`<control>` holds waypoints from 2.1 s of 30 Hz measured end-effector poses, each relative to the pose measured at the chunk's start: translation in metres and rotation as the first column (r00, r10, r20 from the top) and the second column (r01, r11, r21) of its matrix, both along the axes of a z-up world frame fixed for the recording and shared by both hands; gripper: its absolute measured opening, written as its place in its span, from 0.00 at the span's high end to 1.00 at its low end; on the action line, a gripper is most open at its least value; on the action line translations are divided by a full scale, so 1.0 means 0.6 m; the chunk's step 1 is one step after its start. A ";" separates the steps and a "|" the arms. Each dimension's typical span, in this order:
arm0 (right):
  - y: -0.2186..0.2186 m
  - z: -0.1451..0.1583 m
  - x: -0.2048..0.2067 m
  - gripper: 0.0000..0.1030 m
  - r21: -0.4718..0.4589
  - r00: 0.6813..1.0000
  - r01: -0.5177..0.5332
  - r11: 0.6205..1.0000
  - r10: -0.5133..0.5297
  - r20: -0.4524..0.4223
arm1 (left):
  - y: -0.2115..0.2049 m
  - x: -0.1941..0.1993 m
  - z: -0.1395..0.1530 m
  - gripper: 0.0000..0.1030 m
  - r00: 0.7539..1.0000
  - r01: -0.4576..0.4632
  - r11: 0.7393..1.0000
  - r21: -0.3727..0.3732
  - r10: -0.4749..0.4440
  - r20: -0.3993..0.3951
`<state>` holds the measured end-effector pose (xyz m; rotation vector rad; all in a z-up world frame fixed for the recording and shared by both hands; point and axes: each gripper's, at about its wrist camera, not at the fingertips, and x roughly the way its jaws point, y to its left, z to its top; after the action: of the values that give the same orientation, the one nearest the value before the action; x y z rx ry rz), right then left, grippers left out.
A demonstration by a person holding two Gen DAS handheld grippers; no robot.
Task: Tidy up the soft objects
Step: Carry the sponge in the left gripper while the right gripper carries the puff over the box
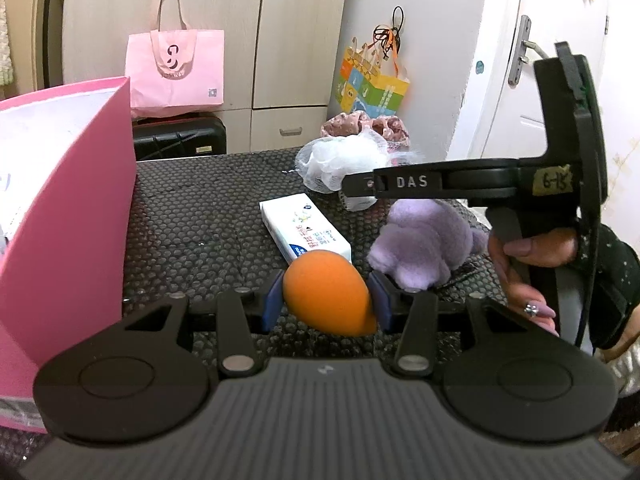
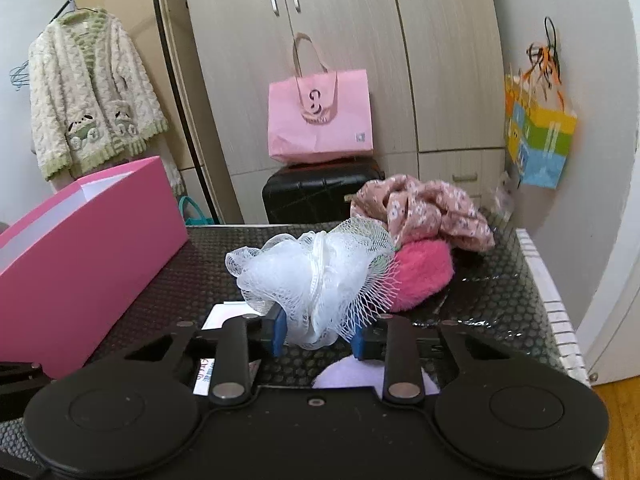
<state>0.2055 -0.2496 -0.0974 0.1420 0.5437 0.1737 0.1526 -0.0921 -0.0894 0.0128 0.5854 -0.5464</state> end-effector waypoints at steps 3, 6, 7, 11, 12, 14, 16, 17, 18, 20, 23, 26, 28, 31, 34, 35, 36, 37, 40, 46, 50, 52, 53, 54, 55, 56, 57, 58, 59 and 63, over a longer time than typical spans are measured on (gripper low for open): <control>0.000 0.007 -0.012 0.68 -0.005 1.000 -0.003 1.000 0.003 0.016 | 0.006 -0.008 0.006 0.56 1.000 -0.007 1.000 -0.004 0.007 0.011; 0.002 0.017 -0.028 0.68 -0.004 0.999 -0.006 1.000 0.006 0.035 | 0.011 -0.016 0.009 0.56 1.000 -0.014 1.000 -0.002 0.014 0.019; 0.004 0.020 -0.034 0.68 -0.005 0.999 -0.009 1.000 0.009 0.039 | 0.012 -0.018 0.010 0.56 1.000 -0.017 1.000 -0.001 0.017 0.017; 0.007 0.031 -0.057 0.68 -0.012 0.998 -0.023 1.000 0.024 0.052 | 0.016 -0.022 0.012 0.56 1.000 -0.020 1.000 -0.005 0.020 -0.016; 0.010 0.034 -0.065 0.68 -0.018 0.998 -0.026 1.000 0.027 0.057 | 0.018 -0.024 0.011 0.56 0.999 -0.019 1.000 -0.003 0.019 -0.028; 0.015 0.038 -0.082 0.68 -0.033 0.997 -0.035 0.999 0.038 0.067 | 0.020 -0.029 0.011 0.56 0.999 -0.016 1.000 0.003 0.016 -0.043; 0.018 0.040 -0.099 0.68 -0.046 0.996 -0.042 0.998 0.046 0.076 | 0.023 -0.036 0.011 0.56 0.999 -0.016 1.000 0.008 0.016 -0.048; 0.020 0.042 -0.108 0.68 -0.055 0.995 -0.044 0.997 0.049 0.082 | 0.025 -0.040 0.011 0.56 0.999 -0.016 1.000 0.010 0.017 -0.047; 0.023 0.043 -0.117 0.68 -0.065 0.995 -0.047 0.997 0.052 0.086 | 0.026 -0.044 0.012 0.56 0.999 -0.018 1.000 0.012 0.018 -0.046; 0.028 0.049 -0.135 0.68 -0.083 0.994 -0.056 0.995 0.063 0.095 | 0.032 -0.051 0.013 0.56 0.998 -0.024 1.000 0.017 0.025 -0.049; 0.038 0.053 -0.161 0.68 -0.107 0.991 -0.073 0.992 0.084 0.104 | 0.042 -0.064 0.016 0.56 0.998 -0.030 0.999 0.018 0.031 -0.054; 0.049 0.054 -0.183 0.68 -0.126 0.989 -0.091 0.988 0.104 0.104 | 0.050 -0.076 0.018 0.56 0.998 -0.041 0.999 0.025 0.042 -0.056; 0.057 0.053 -0.195 0.68 -0.137 0.988 -0.106 0.985 0.120 0.098 | 0.056 -0.084 0.019 0.56 0.997 -0.046 0.999 0.029 0.047 -0.057; 0.070 0.050 -0.212 0.68 -0.151 0.986 -0.131 0.980 0.145 0.087 | 0.069 -0.093 0.020 0.56 0.996 -0.048 0.999 0.024 0.050 -0.068; 0.083 0.047 -0.227 0.68 -0.162 0.983 -0.154 0.975 0.168 0.075 | 0.083 -0.102 0.019 0.56 0.995 -0.057 0.998 0.024 0.059 -0.077; 0.088 0.046 -0.232 0.68 -0.166 0.982 -0.163 0.973 0.176 0.069 | 0.087 -0.104 0.019 0.56 0.995 -0.061 0.998 0.026 0.063 -0.078; 0.092 0.044 -0.236 0.68 -0.168 0.981 -0.169 0.971 0.182 0.065 | 0.092 -0.107 0.019 0.56 0.994 -0.067 0.997 0.028 0.069 -0.080; 0.095 0.043 -0.241 0.68 -0.167 0.980 -0.177 0.970 0.189 0.059 | 0.097 -0.109 0.018 0.56 0.994 -0.072 0.997 0.030 0.075 -0.081; 0.105 0.042 -0.252 0.68 -0.160 0.977 -0.197 0.967 0.206 0.046 | 0.113 -0.115 0.016 0.56 0.992 -0.085 0.996 0.030 0.087 -0.091; 0.126 0.043 -0.272 0.68 -0.143 0.968 -0.243 0.959 0.249 0.025 | 0.142 -0.126 0.019 0.57 0.990 -0.101 0.995 0.025 0.103 -0.093; 0.141 0.049 -0.286 0.68 -0.135 0.960 -0.276 0.952 0.281 0.016 | 0.158 -0.132 0.028 0.57 0.991 -0.099 0.994 0.036 0.102 -0.084; 0.148 0.053 -0.291 0.68 -0.116 0.953 -0.300 0.947 0.302 0.003 | 0.167 -0.135 0.036 0.57 0.992 -0.089 0.995 0.039 0.092 -0.085; 0.151 0.056 -0.294 0.68 -0.104 0.948 -0.316 0.943 0.317 -0.004 | 0.171 -0.136 0.040 0.57 0.992 -0.084 0.996 0.042 0.088 -0.085; 0.154 0.058 -0.297 0.68 -0.095 0.943 -0.333 0.938 0.333 -0.011 | 0.178 -0.138 0.045 0.57 0.993 -0.080 0.996 0.045 0.083 -0.086; 0.158 0.061 -0.301 0.68 -0.086 0.937 -0.349 0.933 0.349 -0.016 | 0.185 -0.139 0.050 0.57 0.993 -0.075 0.996 0.048 0.079 -0.089; 0.163 0.065 -0.305 0.68 -0.077 0.931 -0.365 0.928 0.364 -0.018 | 0.191 -0.140 0.055 0.57 0.993 -0.070 0.996 0.049 0.075 -0.094; 0.166 0.068 -0.307 0.68 -0.069 0.926 -0.377 0.923 0.377 -0.020 | 0.198 -0.141 0.060 0.57 0.993 -0.065 0.997 0.049 0.069 -0.100; 0.170 0.072 -0.309 0.68 -0.061 0.920 -0.391 0.918 0.391 -0.024 | 0.206 -0.142 0.065 0.57 0.992 -0.059 0.997 0.048 0.064 -0.111; 0.175 0.075 -0.310 0.68 -0.051 0.914 -0.405 0.913 0.404 -0.028 | 0.214 -0.141 0.071 0.57 0.991 -0.048 0.998 0.048 0.053 -0.123; 0.191 0.094 -0.304 0.68 -0.017 0.893 -0.449 0.894 0.447 -0.049 | 0.247 -0.136 0.110 0.57 0.987 -0.002 0.999 0.046 0.009 -0.160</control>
<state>0.0230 -0.1350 -0.0407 -0.0109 0.6170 0.6160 0.0709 0.0559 -0.0235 0.0109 0.7551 -0.5315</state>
